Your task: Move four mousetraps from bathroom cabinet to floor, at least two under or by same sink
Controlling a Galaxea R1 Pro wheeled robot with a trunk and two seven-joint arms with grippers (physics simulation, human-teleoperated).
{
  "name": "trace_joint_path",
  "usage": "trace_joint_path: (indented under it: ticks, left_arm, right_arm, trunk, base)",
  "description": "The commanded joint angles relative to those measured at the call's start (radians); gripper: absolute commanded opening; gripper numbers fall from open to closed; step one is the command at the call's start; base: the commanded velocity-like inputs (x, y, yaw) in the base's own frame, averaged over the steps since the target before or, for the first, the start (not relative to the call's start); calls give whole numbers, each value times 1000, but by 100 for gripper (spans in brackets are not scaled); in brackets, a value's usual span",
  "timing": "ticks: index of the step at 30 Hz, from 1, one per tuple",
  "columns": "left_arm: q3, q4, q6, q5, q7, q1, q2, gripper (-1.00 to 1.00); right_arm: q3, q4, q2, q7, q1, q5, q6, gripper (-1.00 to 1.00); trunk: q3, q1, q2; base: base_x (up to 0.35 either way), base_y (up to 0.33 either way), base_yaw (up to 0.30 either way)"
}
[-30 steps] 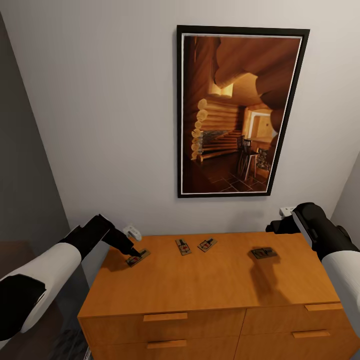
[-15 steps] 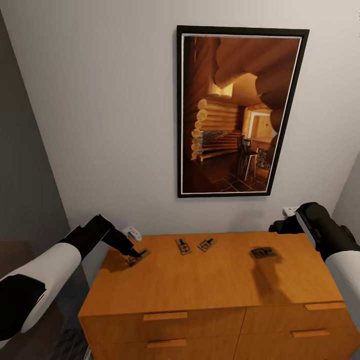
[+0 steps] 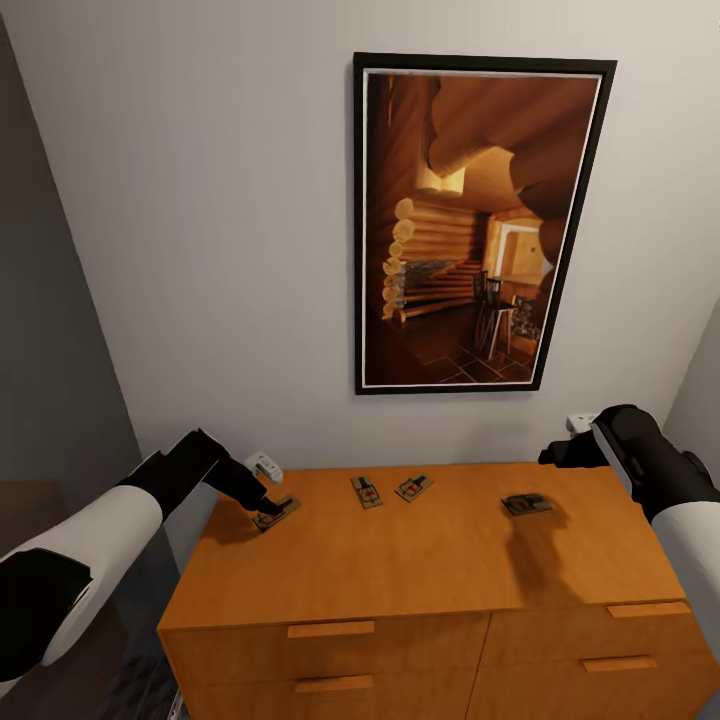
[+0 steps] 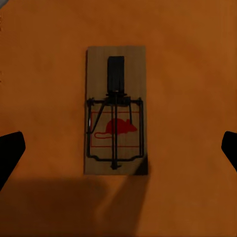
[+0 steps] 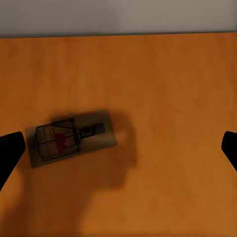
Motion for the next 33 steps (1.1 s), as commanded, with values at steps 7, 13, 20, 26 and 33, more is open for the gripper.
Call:
trace_joint_path:
  ticks: [7,13,20,26,33]
  left_arm:
    - [0,-1,6,-6,-5,-1,0,100]
    - [0,-2,6,-7,-3,-1,0,100]
    - [1,-3,6,-7,4,-1,0,100]
    - [1,-3,6,-7,7,-1,0,100]
    - [1,-3,8,-7,6,-1,0,100]
  right_arm:
    - [4,-1,-1,3,-1,2,4,100]
    - [5,-1,-1,3,-1,2,4,100]
    - [5,-1,-1,3,-1,2,4,100]
    - [5,-2,-8,3,-1,2,4,100]
    - [5,-2,-22,3,-1,2,4,100]
  trunk:
    - [-2,0,-1]
    - [-2,0,-1]
    - [-2,0,-1]
    - [-8,8,-15]
    - [-30,35,-64]
  base:
    - [-1,0,0]
    - [0,0,0]
    - [0,0,0]
    - [0,0,0]
    - [0,0,0]
